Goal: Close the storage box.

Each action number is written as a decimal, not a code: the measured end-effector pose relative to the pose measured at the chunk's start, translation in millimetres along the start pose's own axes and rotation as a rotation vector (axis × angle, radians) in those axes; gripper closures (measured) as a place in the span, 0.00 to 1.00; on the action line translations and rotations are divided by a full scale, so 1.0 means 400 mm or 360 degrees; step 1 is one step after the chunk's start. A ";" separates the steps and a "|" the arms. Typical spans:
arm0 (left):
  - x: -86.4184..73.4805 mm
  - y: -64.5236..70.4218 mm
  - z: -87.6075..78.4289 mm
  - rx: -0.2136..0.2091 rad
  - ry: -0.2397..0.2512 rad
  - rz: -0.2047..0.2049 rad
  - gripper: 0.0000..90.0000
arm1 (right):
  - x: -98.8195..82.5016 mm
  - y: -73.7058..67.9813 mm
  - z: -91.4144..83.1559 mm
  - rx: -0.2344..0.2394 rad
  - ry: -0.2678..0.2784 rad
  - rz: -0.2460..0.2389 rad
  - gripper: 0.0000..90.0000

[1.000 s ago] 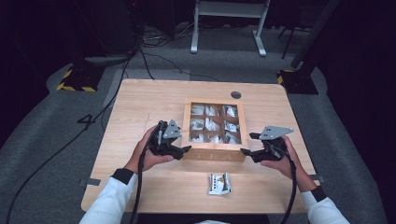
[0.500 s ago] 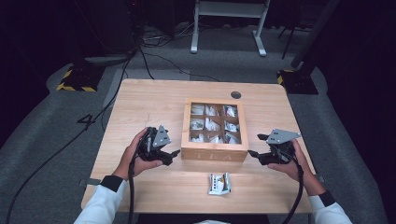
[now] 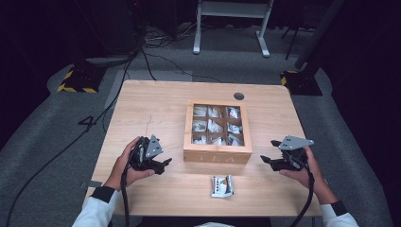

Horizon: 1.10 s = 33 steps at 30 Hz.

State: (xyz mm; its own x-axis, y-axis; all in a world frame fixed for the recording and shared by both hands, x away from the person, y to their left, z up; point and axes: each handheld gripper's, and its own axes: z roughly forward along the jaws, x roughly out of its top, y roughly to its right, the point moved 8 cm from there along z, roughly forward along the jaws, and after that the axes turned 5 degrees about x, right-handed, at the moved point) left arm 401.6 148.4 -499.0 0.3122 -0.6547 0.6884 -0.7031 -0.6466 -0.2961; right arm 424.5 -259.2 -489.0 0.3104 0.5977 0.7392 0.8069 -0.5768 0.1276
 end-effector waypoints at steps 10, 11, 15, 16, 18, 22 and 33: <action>-0.083 -0.003 -0.001 0.0034 -0.0113 -0.0022 0.20 | -0.076 0.016 -0.007 -0.0025 -0.0048 0.0079 0.29; -0.092 -0.003 -0.003 0.0038 -0.0126 -0.0026 0.20 | -0.088 0.016 -0.007 -0.0028 -0.0060 0.0090 0.29; -0.122 -0.001 -0.010 0.0040 -0.0141 -0.0053 0.21 | -0.124 0.018 -0.005 -0.0028 -0.0083 0.0133 0.29; -0.131 0.000 -0.011 0.0036 -0.0149 -0.0059 0.21 | -0.133 0.018 -0.004 -0.0026 -0.0083 0.0149 0.29; -0.147 0.000 -0.014 0.0041 -0.0168 -0.0052 0.20 | -0.153 0.017 -0.004 -0.0030 -0.0095 0.0167 0.29; -0.179 -0.001 -0.016 0.0023 -0.0183 -0.0093 0.20 | -0.187 0.014 -0.009 -0.0022 -0.0096 0.0223 0.28; -0.238 -0.011 -0.028 -0.0050 -0.0182 -0.0264 0.19 | -0.252 0.028 -0.028 -0.0048 -0.0070 0.0385 0.26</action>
State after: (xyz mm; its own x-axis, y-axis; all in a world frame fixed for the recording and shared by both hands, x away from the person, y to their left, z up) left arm 368.0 218.1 -556.0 0.4945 -0.5816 0.6459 -0.6552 -0.7378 -0.1627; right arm 396.5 -332.1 -554.5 0.5148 0.4632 0.7214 0.6912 -0.7220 -0.0296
